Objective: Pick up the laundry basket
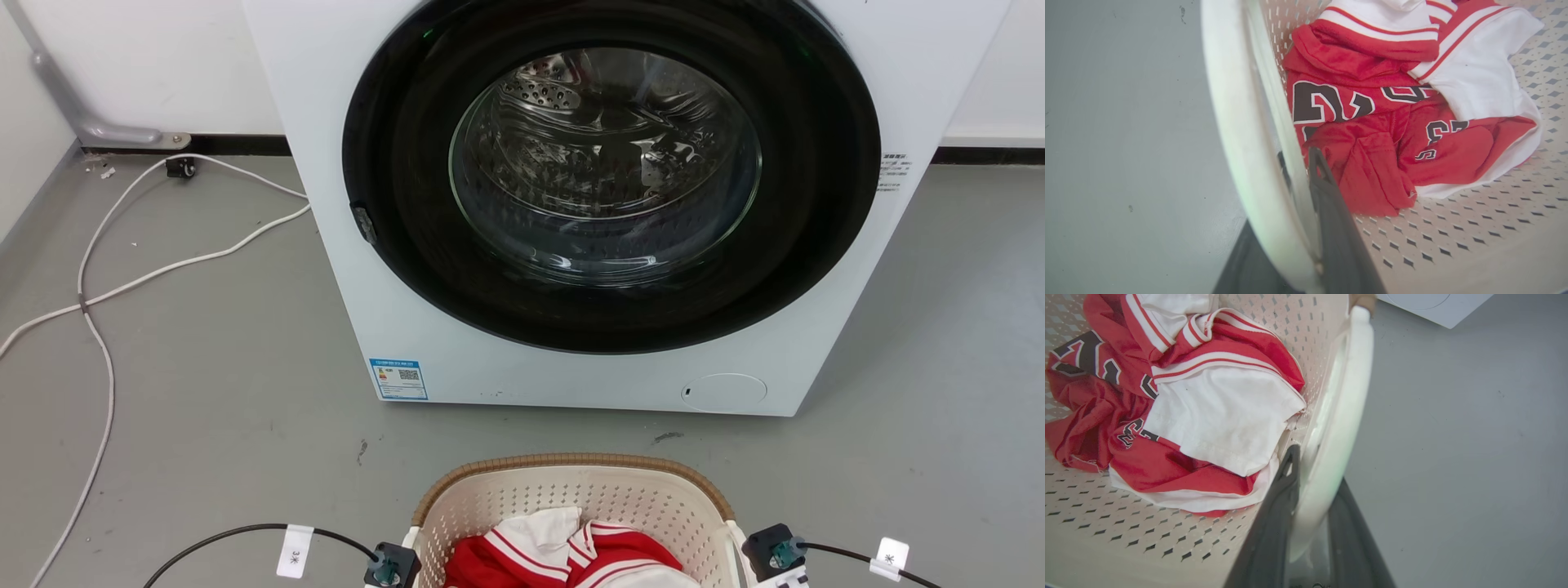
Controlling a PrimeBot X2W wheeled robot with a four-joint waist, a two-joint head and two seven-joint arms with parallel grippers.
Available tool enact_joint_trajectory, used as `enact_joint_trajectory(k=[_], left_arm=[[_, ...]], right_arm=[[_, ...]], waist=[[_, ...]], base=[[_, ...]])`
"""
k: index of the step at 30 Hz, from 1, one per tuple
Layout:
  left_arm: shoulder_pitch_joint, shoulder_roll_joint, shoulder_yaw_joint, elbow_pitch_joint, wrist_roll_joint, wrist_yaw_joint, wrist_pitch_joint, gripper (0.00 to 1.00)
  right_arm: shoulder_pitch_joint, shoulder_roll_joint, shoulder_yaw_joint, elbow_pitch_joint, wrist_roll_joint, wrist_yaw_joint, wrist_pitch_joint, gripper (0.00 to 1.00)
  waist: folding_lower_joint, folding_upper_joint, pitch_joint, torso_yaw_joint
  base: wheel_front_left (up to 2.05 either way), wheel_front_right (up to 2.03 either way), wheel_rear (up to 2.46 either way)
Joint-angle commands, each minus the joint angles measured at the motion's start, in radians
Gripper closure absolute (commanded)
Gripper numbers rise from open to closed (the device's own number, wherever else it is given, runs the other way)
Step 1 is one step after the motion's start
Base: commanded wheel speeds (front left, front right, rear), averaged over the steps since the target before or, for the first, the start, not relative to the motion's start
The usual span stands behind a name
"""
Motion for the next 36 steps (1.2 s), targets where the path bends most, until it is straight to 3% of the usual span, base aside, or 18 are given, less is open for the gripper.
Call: enact_joint_trajectory(k=[1,36], left_arm=[[-0.012,-0.009,-0.01,-0.008,0.004,-0.015,-0.005,1.0],[-0.019,-0.007,-0.067,-0.004,-0.047,-0.015,-0.012,1.0]], right_arm=[[0.006,0.001,0.006,-0.005,0.0,-0.001,-0.003,1.0],[0.008,0.002,0.019,-0.005,0.01,-0.001,0.0,1.0]], waist=[[0.0,0.0,0.0,0.0],[0.0,0.0,-0.006,0.007]], base=[[0.0,0.0,0.0],[0.0,0.0,0.0]])
